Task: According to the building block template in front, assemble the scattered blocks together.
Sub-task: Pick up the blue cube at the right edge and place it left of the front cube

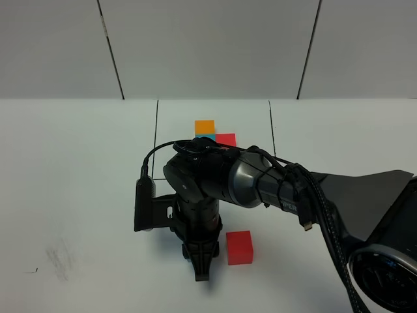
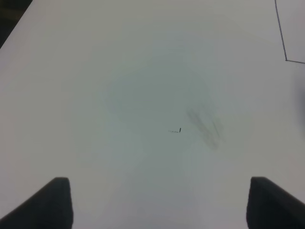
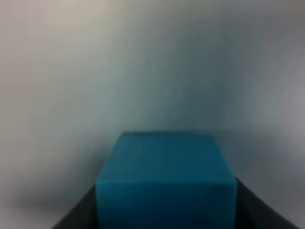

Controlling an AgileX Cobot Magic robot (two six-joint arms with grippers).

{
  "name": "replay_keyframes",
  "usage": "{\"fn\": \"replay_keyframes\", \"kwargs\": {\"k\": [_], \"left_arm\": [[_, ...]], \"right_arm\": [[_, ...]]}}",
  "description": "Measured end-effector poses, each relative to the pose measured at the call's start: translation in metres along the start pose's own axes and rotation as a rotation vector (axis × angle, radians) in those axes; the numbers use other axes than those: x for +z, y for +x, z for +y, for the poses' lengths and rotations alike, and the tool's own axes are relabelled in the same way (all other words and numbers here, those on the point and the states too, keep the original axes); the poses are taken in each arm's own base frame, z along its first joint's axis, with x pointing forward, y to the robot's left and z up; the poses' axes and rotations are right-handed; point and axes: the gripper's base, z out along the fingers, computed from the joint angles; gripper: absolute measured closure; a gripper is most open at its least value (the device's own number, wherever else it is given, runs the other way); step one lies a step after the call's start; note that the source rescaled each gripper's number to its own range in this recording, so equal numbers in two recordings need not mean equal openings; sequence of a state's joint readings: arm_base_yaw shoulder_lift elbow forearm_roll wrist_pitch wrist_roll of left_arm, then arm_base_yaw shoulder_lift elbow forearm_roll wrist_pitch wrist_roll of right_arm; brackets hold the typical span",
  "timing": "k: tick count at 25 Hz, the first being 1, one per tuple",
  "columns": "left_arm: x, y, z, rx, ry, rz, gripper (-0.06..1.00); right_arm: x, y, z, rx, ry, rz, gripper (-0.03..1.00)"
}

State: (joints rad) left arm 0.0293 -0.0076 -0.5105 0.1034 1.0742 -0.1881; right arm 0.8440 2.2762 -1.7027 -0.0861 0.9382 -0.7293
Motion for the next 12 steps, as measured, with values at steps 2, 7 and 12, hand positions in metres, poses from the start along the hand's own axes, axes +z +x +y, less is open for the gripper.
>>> {"fn": "replay_keyframes", "kwargs": {"k": [2, 7, 12], "left_arm": [[0.0000, 0.0000, 0.0000, 0.000, 0.000, 0.000, 0.13], [0.0000, 0.0000, 0.0000, 0.000, 0.000, 0.000, 0.13], [0.0000, 0.0000, 0.0000, 0.000, 0.000, 0.000, 0.13]], "right_arm": [[0.0000, 0.0011, 0.0015, 0.007, -0.016, 0.012, 0.96], [-0.0002, 0.0032, 0.0056, 0.023, -0.061, 0.036, 0.96], [-0.0005, 0.0031, 0.0086, 0.022, -0.095, 0.035, 0.96]]}}
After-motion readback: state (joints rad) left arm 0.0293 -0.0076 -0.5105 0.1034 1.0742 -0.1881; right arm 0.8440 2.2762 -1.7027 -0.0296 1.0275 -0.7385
